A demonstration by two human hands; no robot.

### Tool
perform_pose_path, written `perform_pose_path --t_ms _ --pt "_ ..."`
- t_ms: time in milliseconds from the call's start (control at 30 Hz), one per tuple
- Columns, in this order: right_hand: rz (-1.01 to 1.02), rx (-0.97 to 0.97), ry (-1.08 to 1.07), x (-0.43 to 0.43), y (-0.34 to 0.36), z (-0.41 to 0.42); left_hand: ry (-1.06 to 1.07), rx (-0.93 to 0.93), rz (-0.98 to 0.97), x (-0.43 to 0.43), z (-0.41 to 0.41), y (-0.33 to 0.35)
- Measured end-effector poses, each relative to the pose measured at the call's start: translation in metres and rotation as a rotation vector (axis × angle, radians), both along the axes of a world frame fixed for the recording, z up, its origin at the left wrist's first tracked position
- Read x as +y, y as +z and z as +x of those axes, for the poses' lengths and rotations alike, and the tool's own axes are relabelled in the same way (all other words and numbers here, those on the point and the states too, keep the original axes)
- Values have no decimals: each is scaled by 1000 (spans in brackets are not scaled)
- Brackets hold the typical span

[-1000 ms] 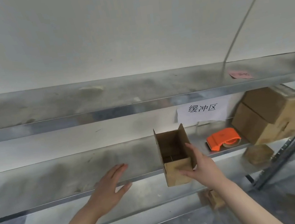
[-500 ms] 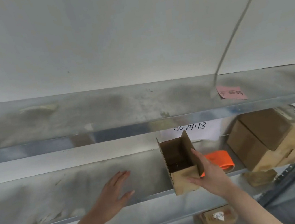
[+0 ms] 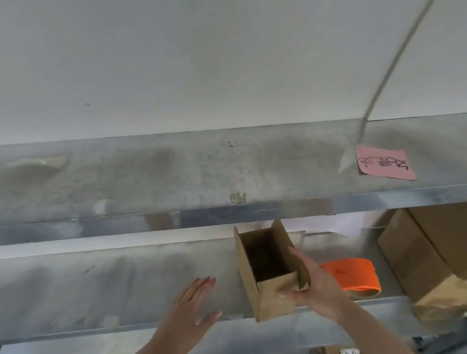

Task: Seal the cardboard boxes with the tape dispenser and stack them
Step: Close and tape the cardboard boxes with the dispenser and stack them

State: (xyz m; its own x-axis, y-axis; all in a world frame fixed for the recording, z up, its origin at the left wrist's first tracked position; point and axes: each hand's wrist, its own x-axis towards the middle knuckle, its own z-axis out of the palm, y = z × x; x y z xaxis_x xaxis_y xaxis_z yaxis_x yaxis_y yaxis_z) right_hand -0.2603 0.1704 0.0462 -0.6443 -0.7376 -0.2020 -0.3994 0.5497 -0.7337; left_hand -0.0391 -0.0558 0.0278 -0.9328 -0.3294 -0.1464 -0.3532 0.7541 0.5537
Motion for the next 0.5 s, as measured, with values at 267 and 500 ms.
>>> perform_pose_path --t_ms 267,500 --pt "1 -63 200 -14 14 -25 57 -61 -34 -18 -21 15" --pt "52 166 -12 12 3 3 10 -117 -128 -48 -94 35"
